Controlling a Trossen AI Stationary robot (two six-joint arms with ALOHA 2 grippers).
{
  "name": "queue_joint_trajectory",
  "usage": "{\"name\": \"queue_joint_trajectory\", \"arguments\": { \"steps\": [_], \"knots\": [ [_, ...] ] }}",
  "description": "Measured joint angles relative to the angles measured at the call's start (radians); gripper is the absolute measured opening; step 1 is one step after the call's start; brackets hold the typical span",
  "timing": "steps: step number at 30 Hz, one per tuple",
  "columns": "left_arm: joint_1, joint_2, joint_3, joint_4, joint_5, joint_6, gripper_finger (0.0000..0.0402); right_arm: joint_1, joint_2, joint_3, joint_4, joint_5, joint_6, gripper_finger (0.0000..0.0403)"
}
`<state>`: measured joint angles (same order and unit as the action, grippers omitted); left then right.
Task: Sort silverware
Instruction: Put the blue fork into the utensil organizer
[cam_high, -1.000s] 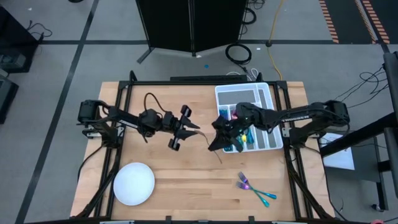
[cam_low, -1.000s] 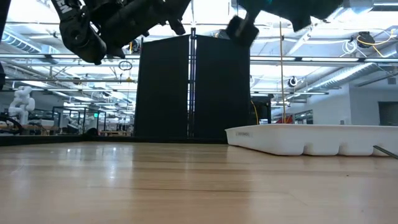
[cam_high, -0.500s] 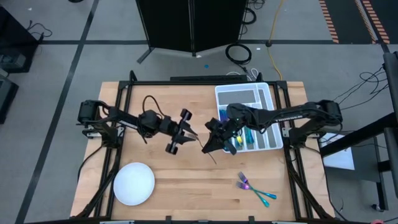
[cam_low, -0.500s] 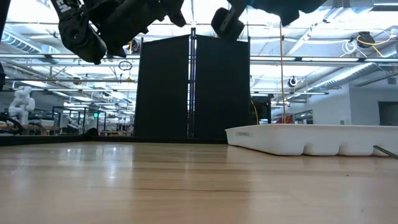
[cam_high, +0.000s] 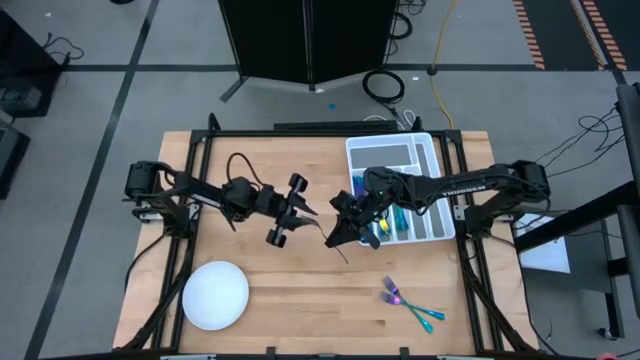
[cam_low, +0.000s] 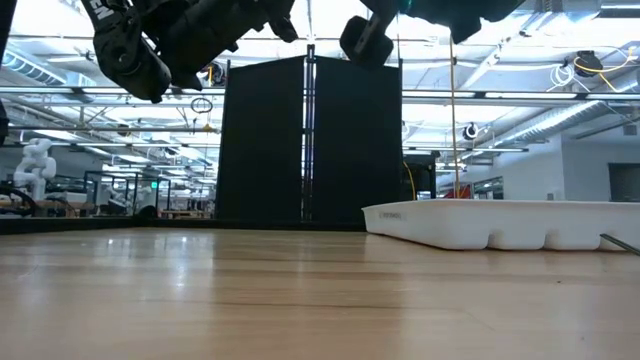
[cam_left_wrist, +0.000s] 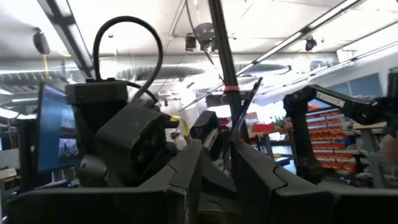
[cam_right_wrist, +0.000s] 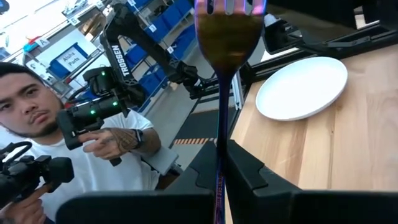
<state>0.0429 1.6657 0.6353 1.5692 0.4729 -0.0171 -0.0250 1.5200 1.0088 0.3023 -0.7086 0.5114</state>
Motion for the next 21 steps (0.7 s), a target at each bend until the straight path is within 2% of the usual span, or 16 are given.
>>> {"name": "queue_joint_trajectory", "arguments": {
  "steps": [5,11,18,21],
  "knots": [
    [-0.008,0.0,0.0,0.003,0.045,0.03,0.0089,0.0,0.0,0.0,-0.002,0.002,0.008,0.0],
    [-0.012,0.0,0.011,0.001,0.054,0.026,0.0089,0.0,0.0,0.0,0.0,0.003,0.023,0.0],
    [-0.028,0.0,0.033,-0.001,0.134,0.027,0.0089,0.003,-0.001,0.0,0.001,-0.008,0.023,0.0],
    [-0.031,0.0,0.035,0.0,0.134,0.05,0.0079,0.002,-0.001,0.0,0.002,-0.007,0.022,0.0]
  ]
}}
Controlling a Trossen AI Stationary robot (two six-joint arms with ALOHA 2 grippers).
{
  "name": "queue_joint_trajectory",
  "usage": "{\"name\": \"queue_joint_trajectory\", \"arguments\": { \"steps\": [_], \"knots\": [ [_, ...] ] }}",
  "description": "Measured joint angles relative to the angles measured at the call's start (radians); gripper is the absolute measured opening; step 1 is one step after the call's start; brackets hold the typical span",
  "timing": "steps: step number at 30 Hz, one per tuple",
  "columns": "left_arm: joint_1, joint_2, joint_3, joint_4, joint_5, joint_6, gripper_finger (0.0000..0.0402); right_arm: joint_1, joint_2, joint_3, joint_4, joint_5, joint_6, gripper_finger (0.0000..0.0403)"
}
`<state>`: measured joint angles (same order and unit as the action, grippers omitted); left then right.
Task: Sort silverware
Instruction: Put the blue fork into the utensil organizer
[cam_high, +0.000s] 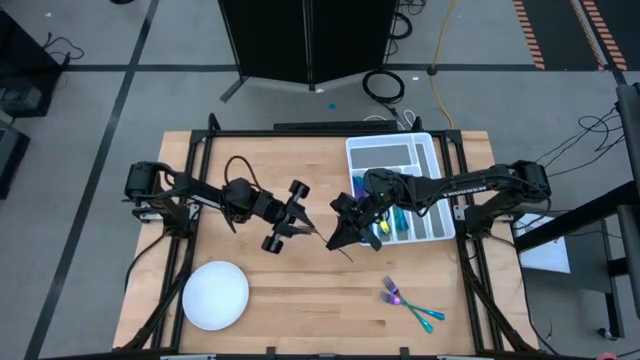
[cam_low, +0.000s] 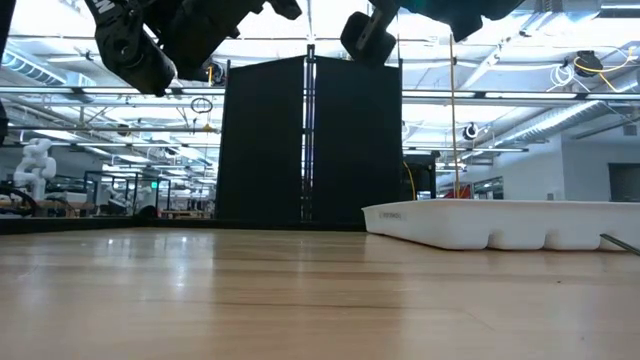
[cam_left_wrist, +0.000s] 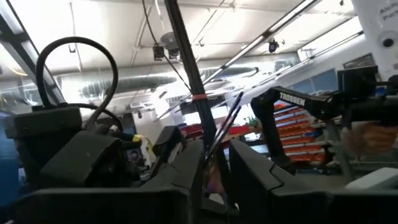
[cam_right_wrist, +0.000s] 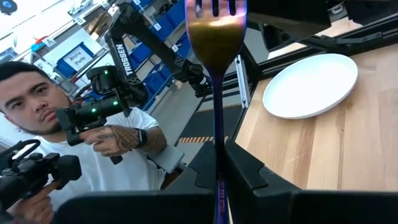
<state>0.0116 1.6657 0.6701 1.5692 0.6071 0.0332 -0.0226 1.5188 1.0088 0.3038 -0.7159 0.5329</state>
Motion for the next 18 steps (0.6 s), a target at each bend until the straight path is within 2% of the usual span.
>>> {"name": "queue_joint_trajectory", "arguments": {
  "steps": [6,18],
  "knots": [
    [0.0,0.0,0.001,0.003,-0.042,0.011,0.001,0.0,0.0,0.0,0.014,0.008,0.001,0.002],
    [-0.003,0.0,0.001,0.0,-0.052,-0.001,0.0002,-0.026,-0.011,0.0,-0.007,0.077,-0.046,0.0093]
  ]
}}
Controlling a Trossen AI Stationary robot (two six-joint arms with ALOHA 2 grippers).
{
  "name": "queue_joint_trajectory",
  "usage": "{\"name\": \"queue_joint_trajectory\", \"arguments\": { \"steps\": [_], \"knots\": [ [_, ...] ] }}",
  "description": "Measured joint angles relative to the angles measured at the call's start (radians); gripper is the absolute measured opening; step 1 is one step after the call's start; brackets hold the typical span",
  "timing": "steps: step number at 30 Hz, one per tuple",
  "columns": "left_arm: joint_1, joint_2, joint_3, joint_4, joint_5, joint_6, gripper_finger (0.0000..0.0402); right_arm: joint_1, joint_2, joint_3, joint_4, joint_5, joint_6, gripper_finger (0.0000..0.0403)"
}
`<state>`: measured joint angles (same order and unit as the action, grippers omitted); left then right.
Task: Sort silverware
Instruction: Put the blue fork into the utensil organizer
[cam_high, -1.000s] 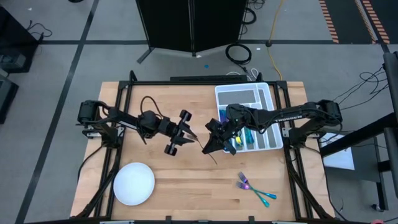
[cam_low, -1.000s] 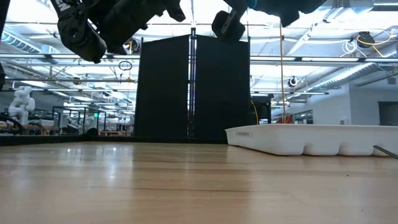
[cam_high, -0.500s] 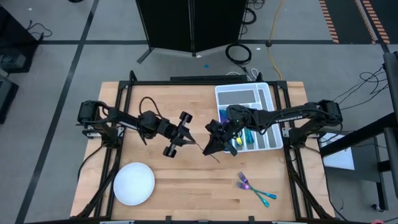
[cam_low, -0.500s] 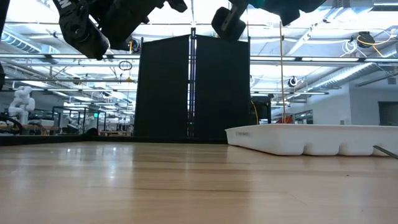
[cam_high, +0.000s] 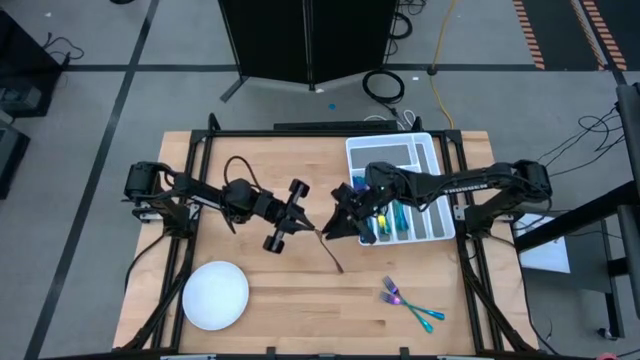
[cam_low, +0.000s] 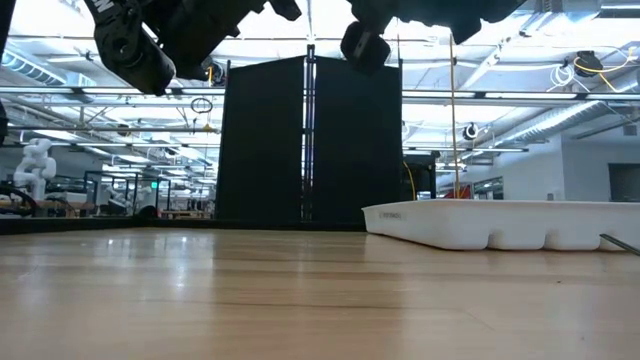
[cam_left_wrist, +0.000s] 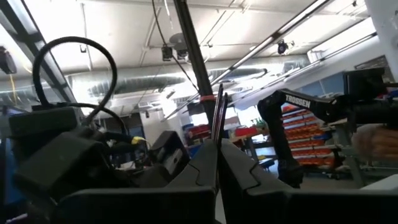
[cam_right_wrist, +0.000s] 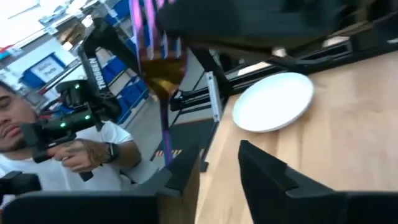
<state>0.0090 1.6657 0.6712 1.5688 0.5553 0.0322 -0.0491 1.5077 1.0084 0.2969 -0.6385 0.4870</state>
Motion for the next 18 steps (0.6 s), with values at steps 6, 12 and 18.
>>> {"name": "queue_joint_trajectory", "arguments": {
  "steps": [6,12,18],
  "knots": [
    [0.008,0.0,-0.004,-0.02,-0.055,-0.03,0.0001,-0.049,-0.084,0.0,-0.122,0.008,-0.024,0.0136],
    [0.045,-0.021,-0.005,-0.147,-0.148,-0.054,0.0001,-0.048,-0.211,0.0,-0.308,0.203,-0.108,0.0154],
    [0.066,-0.027,-0.005,-0.229,-0.282,-0.08,0.0,-0.011,-0.264,0.0,-0.423,0.404,-0.145,0.0155]
  ]
}}
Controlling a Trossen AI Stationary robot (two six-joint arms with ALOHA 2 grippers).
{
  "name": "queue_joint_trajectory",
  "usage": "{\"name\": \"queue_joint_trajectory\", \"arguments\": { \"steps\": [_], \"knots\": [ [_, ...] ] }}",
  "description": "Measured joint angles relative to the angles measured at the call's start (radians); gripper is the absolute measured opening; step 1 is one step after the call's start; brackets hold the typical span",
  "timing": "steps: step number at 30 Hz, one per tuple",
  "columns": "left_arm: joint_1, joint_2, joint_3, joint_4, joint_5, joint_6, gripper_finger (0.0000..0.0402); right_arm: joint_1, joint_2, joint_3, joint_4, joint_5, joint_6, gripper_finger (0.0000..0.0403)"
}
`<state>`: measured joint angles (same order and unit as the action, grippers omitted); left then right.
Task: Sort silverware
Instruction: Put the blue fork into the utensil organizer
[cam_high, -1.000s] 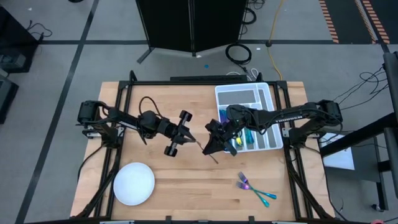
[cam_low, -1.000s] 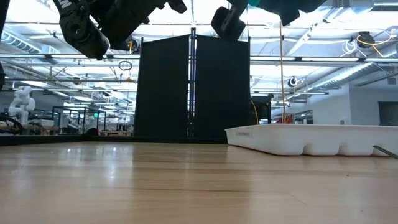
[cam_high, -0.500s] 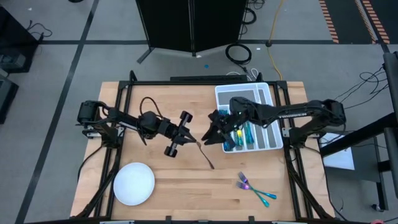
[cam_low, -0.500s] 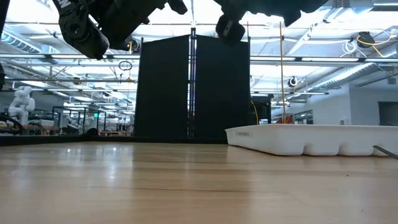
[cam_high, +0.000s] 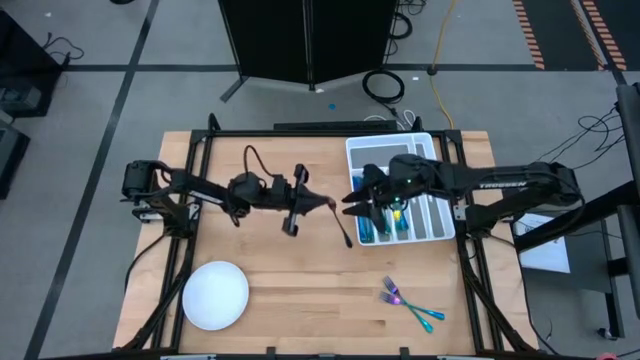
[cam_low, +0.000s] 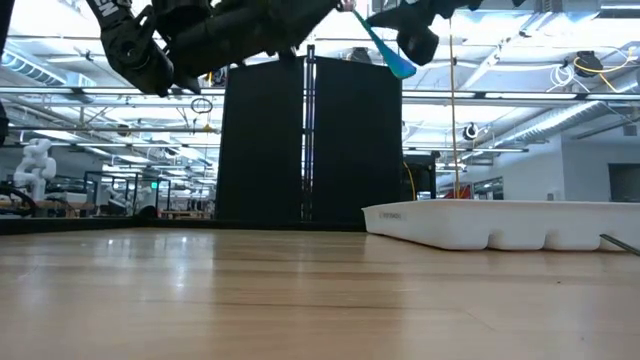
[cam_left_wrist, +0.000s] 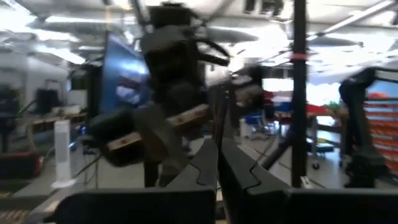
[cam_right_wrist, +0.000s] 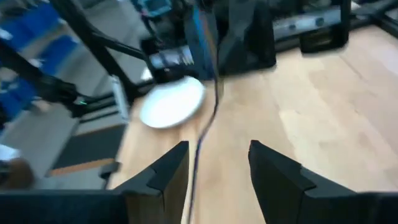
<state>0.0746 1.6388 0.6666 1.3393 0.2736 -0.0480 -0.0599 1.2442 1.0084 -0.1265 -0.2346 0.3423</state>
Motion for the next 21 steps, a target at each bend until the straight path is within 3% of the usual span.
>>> {"name": "queue_joint_trajectory", "arguments": {
  "steps": [12,21],
  "knots": [
    [0.032,0.0,0.0,-0.028,-0.021,-0.104,0.0,0.107,0.019,-0.001,-0.08,0.315,-0.011,0.0155],
    [0.023,0.0,0.0,-0.038,-0.021,-0.105,0.0,0.211,0.018,-0.057,-0.048,0.44,-0.006,0.0155]
  ]
}}
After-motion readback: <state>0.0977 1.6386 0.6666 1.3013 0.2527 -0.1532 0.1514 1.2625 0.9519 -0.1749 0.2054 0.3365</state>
